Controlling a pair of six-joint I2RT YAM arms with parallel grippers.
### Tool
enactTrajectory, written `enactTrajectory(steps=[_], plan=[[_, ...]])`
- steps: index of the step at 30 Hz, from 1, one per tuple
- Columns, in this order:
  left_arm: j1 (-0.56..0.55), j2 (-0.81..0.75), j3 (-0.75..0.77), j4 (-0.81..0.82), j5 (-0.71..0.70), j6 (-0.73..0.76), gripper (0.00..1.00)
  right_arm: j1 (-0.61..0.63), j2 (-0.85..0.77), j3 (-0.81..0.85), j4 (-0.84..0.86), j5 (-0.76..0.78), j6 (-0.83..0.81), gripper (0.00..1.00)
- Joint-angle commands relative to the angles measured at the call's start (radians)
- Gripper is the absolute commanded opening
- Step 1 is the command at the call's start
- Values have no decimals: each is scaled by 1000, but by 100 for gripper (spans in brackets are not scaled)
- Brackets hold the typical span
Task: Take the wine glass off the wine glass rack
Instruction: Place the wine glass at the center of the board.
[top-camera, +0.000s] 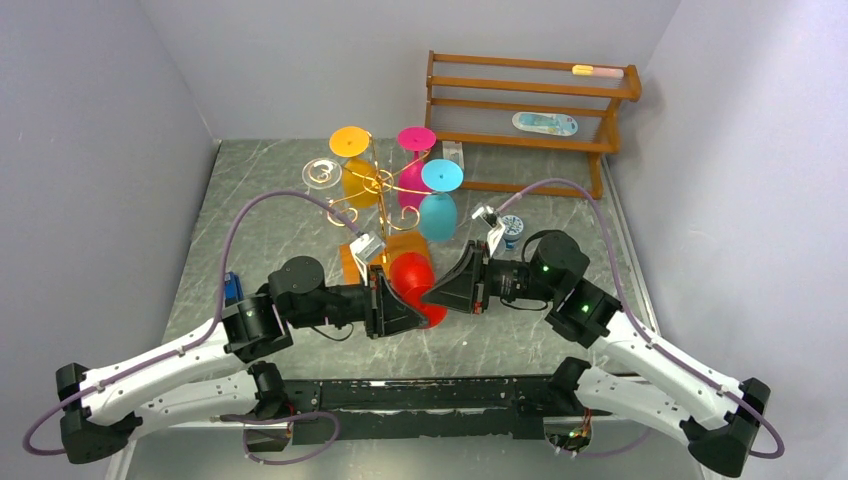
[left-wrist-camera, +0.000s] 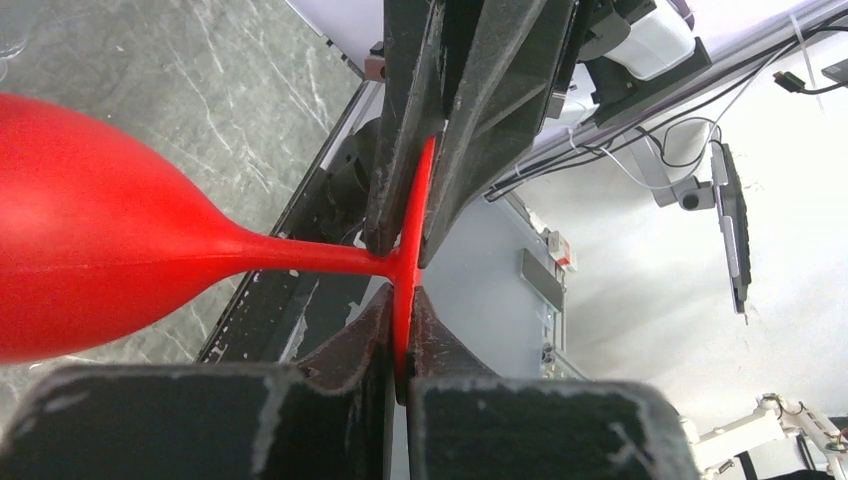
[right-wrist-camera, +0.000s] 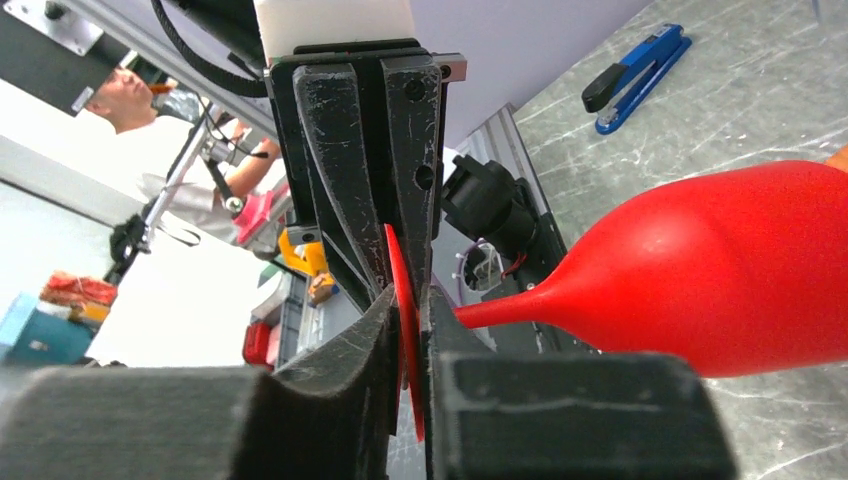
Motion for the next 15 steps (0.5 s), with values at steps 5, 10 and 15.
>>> enactTrajectory(steps=[5, 10, 15], plan=[[-15, -32, 10, 45, -5, 9, 5, 1, 37, 36, -17, -91, -31, 0], [-15, -44, 17, 25, -40, 4, 5, 1, 25, 29, -5, -82, -23, 0], [-15, -50, 9, 30, -45, -9, 12, 1, 16, 16, 13, -79, -15, 0]])
